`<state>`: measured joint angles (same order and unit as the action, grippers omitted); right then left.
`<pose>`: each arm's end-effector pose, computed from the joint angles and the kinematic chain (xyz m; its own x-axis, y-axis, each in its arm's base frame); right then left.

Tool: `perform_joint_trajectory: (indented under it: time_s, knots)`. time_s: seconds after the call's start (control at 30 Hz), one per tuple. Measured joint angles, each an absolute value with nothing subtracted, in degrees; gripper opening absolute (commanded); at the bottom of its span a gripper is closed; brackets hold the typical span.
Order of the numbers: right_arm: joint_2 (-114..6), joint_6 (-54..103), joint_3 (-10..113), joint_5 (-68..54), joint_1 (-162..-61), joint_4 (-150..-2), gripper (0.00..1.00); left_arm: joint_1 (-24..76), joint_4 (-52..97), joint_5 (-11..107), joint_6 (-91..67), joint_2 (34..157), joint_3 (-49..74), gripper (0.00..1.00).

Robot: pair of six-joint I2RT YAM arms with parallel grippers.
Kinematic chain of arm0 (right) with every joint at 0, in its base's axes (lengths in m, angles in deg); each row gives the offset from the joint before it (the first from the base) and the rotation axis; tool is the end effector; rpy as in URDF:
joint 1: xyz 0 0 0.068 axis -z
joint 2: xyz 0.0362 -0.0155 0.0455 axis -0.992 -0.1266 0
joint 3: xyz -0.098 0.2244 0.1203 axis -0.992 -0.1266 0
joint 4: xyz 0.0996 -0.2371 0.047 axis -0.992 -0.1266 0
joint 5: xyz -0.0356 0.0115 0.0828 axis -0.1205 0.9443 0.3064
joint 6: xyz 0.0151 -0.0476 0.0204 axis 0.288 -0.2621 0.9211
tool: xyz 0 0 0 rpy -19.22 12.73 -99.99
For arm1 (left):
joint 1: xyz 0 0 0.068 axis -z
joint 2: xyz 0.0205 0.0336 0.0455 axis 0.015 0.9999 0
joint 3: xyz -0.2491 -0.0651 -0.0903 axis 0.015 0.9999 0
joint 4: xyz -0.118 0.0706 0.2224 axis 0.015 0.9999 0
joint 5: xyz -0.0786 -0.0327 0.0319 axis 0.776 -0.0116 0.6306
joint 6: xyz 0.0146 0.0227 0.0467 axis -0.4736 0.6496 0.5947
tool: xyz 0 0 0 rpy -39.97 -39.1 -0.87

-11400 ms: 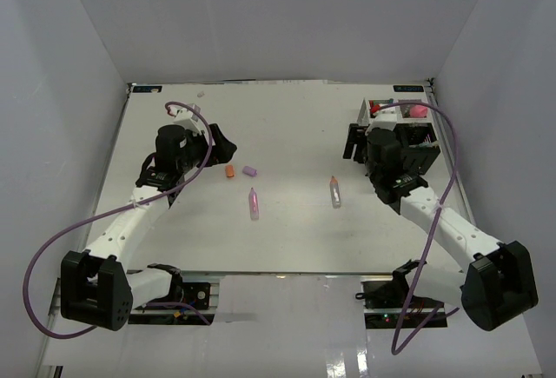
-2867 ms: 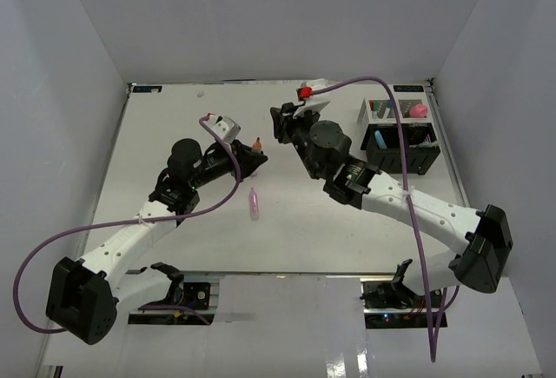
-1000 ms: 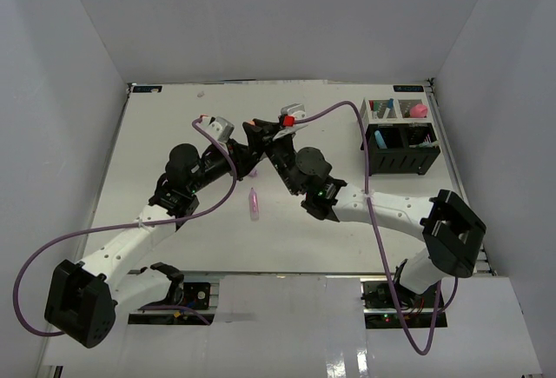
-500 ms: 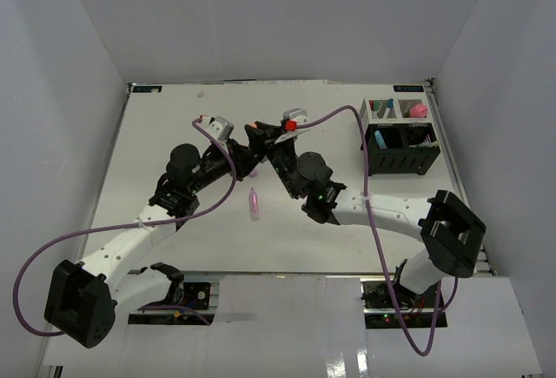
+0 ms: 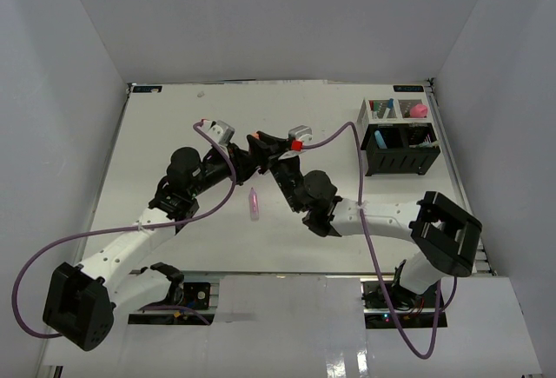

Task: Sort the stationery into containers
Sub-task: Close the pen cap on the pen.

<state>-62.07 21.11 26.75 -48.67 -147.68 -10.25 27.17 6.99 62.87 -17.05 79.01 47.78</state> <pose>0.1611 0.2978 0.3189 0.1544 0.4566 -0.8762 -0.5499 0.7764 0.3077 0.2053 -0.1249 0.2932 -0.2964 -0.1483 -0.9435 0.7199 0.6145 -0.3228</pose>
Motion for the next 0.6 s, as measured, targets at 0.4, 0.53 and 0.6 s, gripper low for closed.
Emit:
perform_joint_trajectory:
  time_s: [0.4, 0.53, 0.6]
  knots:
    - [-63.08, 18.23, 25.61, -50.03, -149.40, -4.94, 0.08, 27.35, 7.12, 63.48, -15.89, 77.22, 48.45, 0.16]
    - [-61.31, 18.23, 25.61, -48.67, -149.42, -9.11, 0.08, 27.35, 7.65, 63.61, -14.71, 76.54, 48.85, 0.14]
    - [-59.86, 18.31, 25.64, -47.42, -149.45, -12.37, 0.08, 27.33, 7.97, 64.01, -14.14, 76.04, 49.15, 0.14]
